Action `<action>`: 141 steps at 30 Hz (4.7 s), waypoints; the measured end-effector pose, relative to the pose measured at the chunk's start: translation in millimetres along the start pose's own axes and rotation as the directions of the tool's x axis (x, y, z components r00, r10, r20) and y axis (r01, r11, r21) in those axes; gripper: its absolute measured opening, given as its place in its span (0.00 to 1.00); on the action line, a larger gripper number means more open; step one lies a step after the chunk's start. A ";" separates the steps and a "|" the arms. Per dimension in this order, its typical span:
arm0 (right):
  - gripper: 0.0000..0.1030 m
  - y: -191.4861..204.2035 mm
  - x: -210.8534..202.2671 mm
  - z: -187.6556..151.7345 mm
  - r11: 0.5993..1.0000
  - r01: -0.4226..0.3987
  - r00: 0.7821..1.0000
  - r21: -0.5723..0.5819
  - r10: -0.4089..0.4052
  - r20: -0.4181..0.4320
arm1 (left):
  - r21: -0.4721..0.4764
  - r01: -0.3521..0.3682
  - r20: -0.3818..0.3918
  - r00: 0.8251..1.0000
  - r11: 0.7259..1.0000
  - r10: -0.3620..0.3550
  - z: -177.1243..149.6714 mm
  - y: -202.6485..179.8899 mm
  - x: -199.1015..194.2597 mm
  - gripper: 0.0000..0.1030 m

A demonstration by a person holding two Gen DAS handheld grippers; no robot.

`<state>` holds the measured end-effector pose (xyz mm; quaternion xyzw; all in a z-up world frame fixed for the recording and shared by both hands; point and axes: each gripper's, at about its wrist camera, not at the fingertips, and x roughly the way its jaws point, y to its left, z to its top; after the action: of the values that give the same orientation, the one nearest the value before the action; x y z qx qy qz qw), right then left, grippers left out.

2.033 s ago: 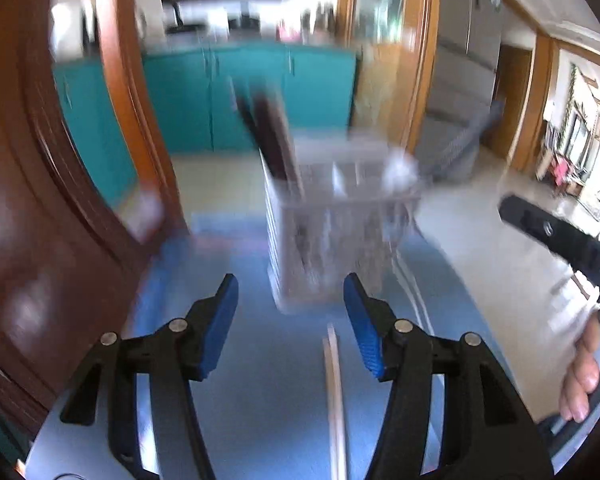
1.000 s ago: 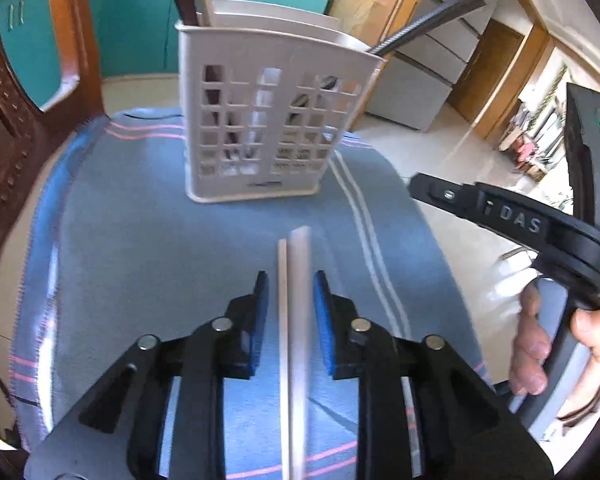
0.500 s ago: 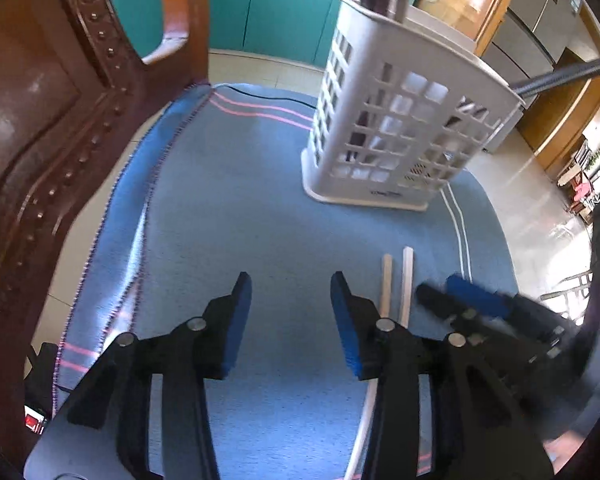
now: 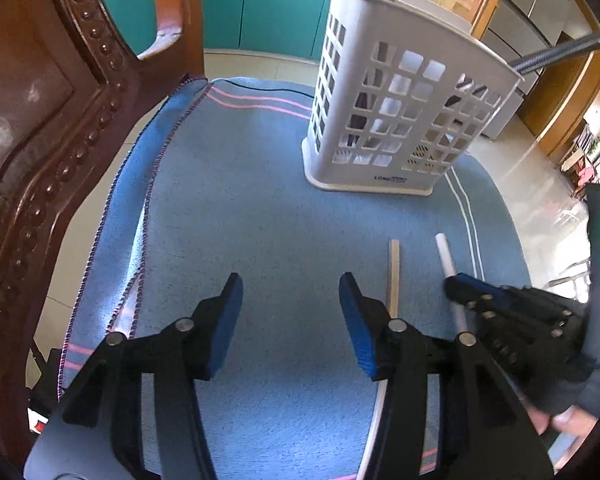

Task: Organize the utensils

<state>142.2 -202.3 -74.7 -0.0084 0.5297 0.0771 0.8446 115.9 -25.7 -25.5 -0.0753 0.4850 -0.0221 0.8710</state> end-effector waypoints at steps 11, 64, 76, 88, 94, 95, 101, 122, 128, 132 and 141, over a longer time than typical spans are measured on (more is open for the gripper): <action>0.11 -59.5 -22.4 2.9 0.975 -0.097 0.994 0.200 0.084 0.074 | 0.099 -0.006 0.013 1.000 0.995 0.004 -4.0 -29.3 5.8 0.54; 0.41 -66.0 -24.4 0.8 0.971 -0.074 0.995 0.226 0.057 0.081 | 0.298 -0.015 -0.041 0.999 0.954 0.028 -24.7 -69.4 33.0 0.11; 0.41 -45.2 -10.0 -8.2 0.992 0.020 0.999 0.126 -0.025 0.039 | 0.229 -0.008 -0.034 0.999 0.973 0.016 -28.4 -50.7 23.9 0.20; 0.07 -19.9 0.6 -10.9 0.996 0.071 0.996 0.055 -0.074 0.046 | 0.321 0.025 -0.061 0.998 0.947 -0.006 -40.0 -47.6 22.2 0.12; 0.06 -23.7 1.4 -11.5 0.988 -0.070 0.997 0.135 0.065 0.038 | 0.315 0.036 -0.077 0.997 0.949 -0.012 -39.9 -40.2 21.5 0.12; 0.06 -24.7 1.3 -11.2 0.986 -0.083 0.996 0.144 0.078 0.036 | 0.312 0.033 -0.076 0.997 0.949 -0.010 -40.5 -41.9 19.8 0.12; 0.07 -26.7 -0.8 -10.1 0.992 -0.039 0.999 0.120 0.036 0.030 | 0.298 0.025 -0.077 0.997 0.954 -0.002 -37.3 -47.8 22.1 0.13; 0.24 -27.2 -1.1 -11.9 0.997 0.009 0.999 0.070 -0.011 0.032 | 0.236 -0.004 -0.057 0.998 0.972 0.018 -25.0 -50.5 33.2 0.39; 0.39 -20.3 0.5 -14.0 0.999 0.004 0.999 0.052 -0.005 0.032 | 0.229 -0.016 -0.052 0.998 0.973 0.028 -26.5 -45.5 33.9 0.49; 0.41 -10.3 2.2 -13.2 0.998 0.020 0.999 0.051 -0.022 0.034 | 0.232 -0.016 -0.052 0.998 0.973 0.029 -27.3 -44.2 33.1 0.51; 0.41 1.1 4.9 -15.6 0.998 0.063 0.997 0.009 -0.063 0.053 | 0.229 -0.024 -0.053 0.998 0.973 0.037 -27.6 -40.8 33.2 0.55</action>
<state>130.2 -202.2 -85.8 -0.0198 0.5070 0.0486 0.8604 111.4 -72.7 -61.6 0.0332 0.5050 -0.0662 0.8599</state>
